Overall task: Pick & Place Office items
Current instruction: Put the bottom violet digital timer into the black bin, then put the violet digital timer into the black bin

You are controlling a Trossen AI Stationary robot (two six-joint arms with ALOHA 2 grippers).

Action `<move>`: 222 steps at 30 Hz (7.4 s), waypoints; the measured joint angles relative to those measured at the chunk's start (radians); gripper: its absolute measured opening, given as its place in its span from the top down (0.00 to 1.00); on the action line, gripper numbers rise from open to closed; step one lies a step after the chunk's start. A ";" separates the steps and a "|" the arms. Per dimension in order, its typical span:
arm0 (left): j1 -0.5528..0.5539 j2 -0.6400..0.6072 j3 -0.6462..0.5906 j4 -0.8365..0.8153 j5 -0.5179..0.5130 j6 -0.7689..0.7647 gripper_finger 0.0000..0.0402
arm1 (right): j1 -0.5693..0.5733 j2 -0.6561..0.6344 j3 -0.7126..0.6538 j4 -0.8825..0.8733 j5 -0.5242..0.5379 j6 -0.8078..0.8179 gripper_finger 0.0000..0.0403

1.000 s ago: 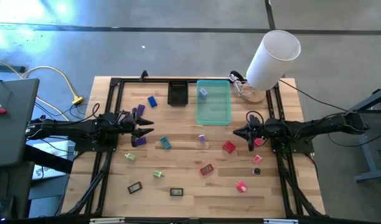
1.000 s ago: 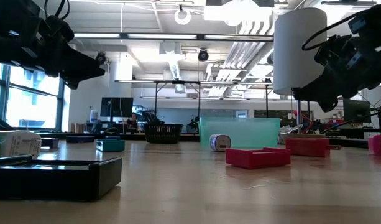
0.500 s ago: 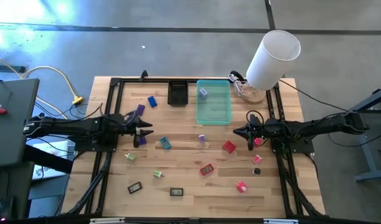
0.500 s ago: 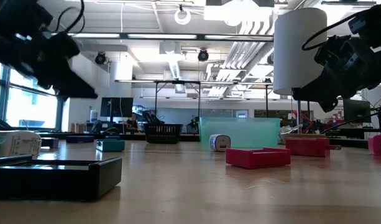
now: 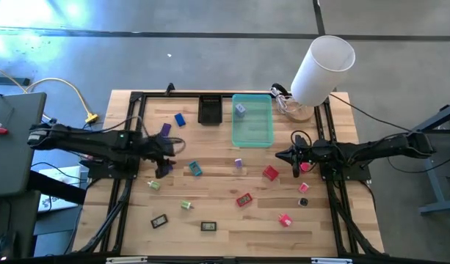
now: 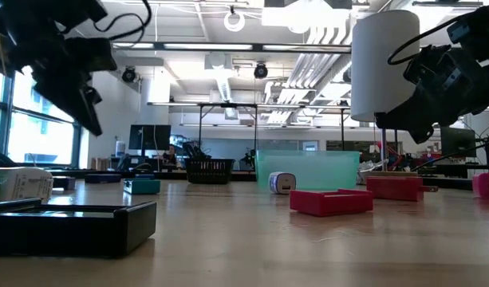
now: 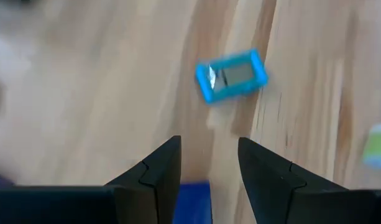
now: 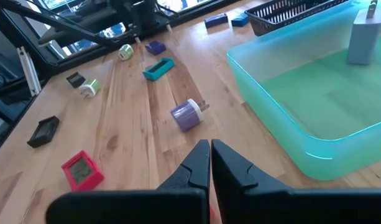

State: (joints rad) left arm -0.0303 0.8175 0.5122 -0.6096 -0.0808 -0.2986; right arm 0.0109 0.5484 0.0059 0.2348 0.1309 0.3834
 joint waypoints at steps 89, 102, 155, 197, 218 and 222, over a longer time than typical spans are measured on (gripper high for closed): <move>0.042 0.562 0.245 -0.267 0.282 -0.312 0.35 | 0.000 0.000 -0.001 -0.057 -0.082 -0.145 1.00; 0.103 0.562 0.245 -0.324 0.176 -0.183 0.35 | 0.000 0.000 0.000 -0.070 -0.081 -0.150 1.00; 0.071 0.810 0.251 -0.312 0.151 -0.120 0.64 | 0.000 0.000 -0.001 -0.112 -0.082 -0.144 1.00; 0.688 1.063 0.908 -0.023 0.184 -0.066 0.64 | 0.000 0.000 0.000 -0.111 -0.078 -0.145 1.00; 0.696 1.130 0.909 0.016 0.202 -0.089 0.49 | 0.000 0.000 -0.001 -0.111 -0.033 -0.145 1.00; 0.696 1.130 0.913 0.010 0.202 -0.092 0.48 | 0.000 0.000 -0.001 -0.111 -0.034 -0.145 1.00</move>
State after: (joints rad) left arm 0.6659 1.9475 1.4248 -0.5994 0.1207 -0.3907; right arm 0.0109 0.5488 0.0051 0.1235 0.0973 0.2382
